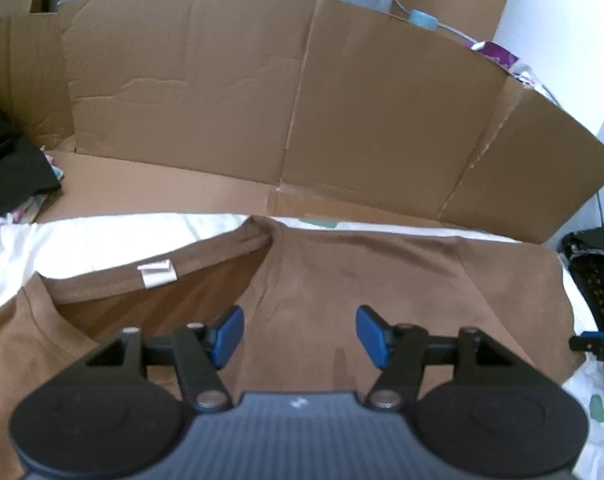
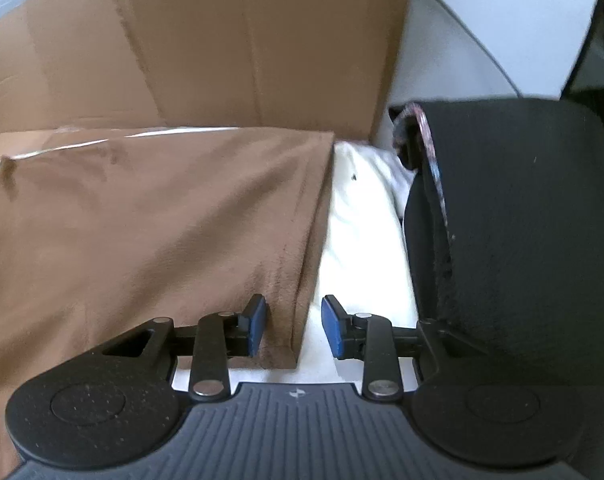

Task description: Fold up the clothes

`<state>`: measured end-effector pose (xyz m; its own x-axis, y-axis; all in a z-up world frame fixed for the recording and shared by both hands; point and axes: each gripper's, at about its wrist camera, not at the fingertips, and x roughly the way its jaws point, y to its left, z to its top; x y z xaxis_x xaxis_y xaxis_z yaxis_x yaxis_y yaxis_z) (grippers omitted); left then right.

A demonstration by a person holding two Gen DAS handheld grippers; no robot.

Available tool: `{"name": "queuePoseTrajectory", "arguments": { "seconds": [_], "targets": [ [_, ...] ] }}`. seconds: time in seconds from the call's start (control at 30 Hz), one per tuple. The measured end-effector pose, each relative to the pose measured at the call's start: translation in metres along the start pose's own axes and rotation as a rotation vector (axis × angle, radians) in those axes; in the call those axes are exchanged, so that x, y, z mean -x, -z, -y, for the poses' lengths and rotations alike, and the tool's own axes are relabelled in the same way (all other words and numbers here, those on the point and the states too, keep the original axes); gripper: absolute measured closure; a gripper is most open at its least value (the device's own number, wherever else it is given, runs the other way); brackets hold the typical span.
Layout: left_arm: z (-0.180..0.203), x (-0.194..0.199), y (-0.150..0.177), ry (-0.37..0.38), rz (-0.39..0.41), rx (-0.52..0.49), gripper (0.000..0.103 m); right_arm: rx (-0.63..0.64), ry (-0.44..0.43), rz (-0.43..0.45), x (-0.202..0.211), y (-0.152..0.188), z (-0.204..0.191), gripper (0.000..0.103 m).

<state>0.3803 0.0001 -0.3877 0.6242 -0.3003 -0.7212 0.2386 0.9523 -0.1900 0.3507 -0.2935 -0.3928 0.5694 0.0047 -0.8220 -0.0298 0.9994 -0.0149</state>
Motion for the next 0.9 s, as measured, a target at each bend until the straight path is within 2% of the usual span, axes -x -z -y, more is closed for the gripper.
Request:
{"name": "queuePoseTrajectory", "arguments": {
  "seconds": [0.17, 0.27, 0.4, 0.53, 0.67, 0.8, 0.9],
  "targets": [
    [0.005, 0.013, 0.006, 0.014, 0.025, -0.013, 0.038, -0.030, -0.019, -0.038, 0.001, 0.004, -0.003, 0.065],
    [0.007, 0.016, 0.008, 0.009, 0.026, -0.020, 0.038, 0.012, -0.008, -0.054, 0.002, 0.011, -0.007, 0.068],
    [0.003, 0.020, 0.003, 0.011, 0.035, -0.013, 0.038, 0.066, 0.005, -0.048, 0.003, 0.012, -0.005, 0.099],
    [-0.005, 0.022, -0.006, 0.016, 0.026, -0.002, 0.038, 0.149, 0.043, -0.041, 0.008, 0.010, -0.008, 0.099],
    [-0.010, 0.020, -0.011, 0.003, 0.022, -0.010, 0.038, 0.131, 0.053, -0.024, 0.016, 0.015, -0.007, 0.099],
    [-0.012, 0.005, -0.015, -0.004, 0.015, -0.048, 0.039, 0.139, 0.091, -0.008, 0.021, 0.019, -0.010, 0.094],
    [-0.016, -0.010, -0.020, -0.009, 0.004, -0.062, 0.045, 0.124, 0.050, 0.045, 0.031, 0.020, -0.007, 0.085]
  ]
}}
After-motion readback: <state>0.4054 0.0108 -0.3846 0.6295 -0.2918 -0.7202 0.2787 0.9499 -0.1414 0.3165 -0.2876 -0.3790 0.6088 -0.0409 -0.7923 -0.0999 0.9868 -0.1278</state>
